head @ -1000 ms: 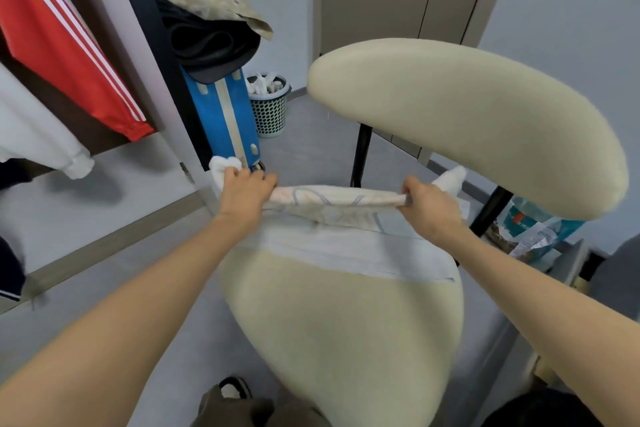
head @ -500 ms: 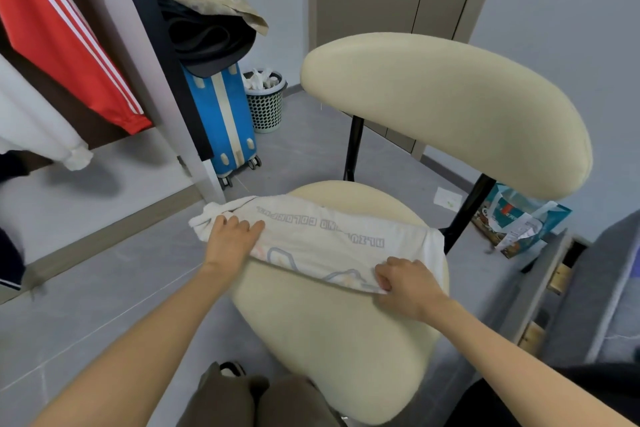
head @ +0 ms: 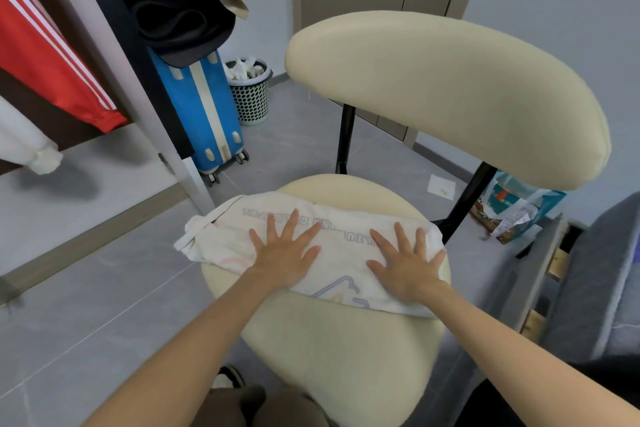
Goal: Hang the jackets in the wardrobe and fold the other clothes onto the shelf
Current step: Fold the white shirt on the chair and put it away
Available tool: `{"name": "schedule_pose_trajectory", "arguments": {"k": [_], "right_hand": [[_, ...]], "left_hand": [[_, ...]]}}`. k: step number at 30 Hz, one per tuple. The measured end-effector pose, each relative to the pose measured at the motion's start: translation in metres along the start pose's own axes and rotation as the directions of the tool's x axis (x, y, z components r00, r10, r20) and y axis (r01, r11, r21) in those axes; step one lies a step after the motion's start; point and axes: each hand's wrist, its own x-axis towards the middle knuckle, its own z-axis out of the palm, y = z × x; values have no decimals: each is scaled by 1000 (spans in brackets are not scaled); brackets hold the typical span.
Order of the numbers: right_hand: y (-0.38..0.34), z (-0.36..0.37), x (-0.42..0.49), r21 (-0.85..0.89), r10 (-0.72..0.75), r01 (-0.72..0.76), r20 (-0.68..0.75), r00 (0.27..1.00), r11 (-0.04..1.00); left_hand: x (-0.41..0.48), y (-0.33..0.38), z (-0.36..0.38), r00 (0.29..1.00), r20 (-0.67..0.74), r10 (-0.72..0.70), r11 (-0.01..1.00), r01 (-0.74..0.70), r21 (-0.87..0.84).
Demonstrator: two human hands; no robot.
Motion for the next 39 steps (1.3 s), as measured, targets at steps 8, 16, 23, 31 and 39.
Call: {"name": "schedule_pose_trajectory", "arguments": {"k": [8,16,23,31,39], "right_hand": [[11,17,4,328,252,-183,-181,951,927],[10,18,4,657,475,-152,-348,808,739],[26,-2,-26,596,155,192,-481,863,780],[69,22,-80,573,351,-120,-311,883,811],[12,1,-73,314,79,29,-328,941,949]], "left_hand": [[13,-7,25,994,-35,-99,994,101,50],[10,-3,22,992,19,-126,992,125,32],[-3,10,8,980,134,-146,989,144,24],[-33,49,15,997,-37,-61,988,66,143],[-43,21,3,950,-298,-95,995,91,-29]]}}
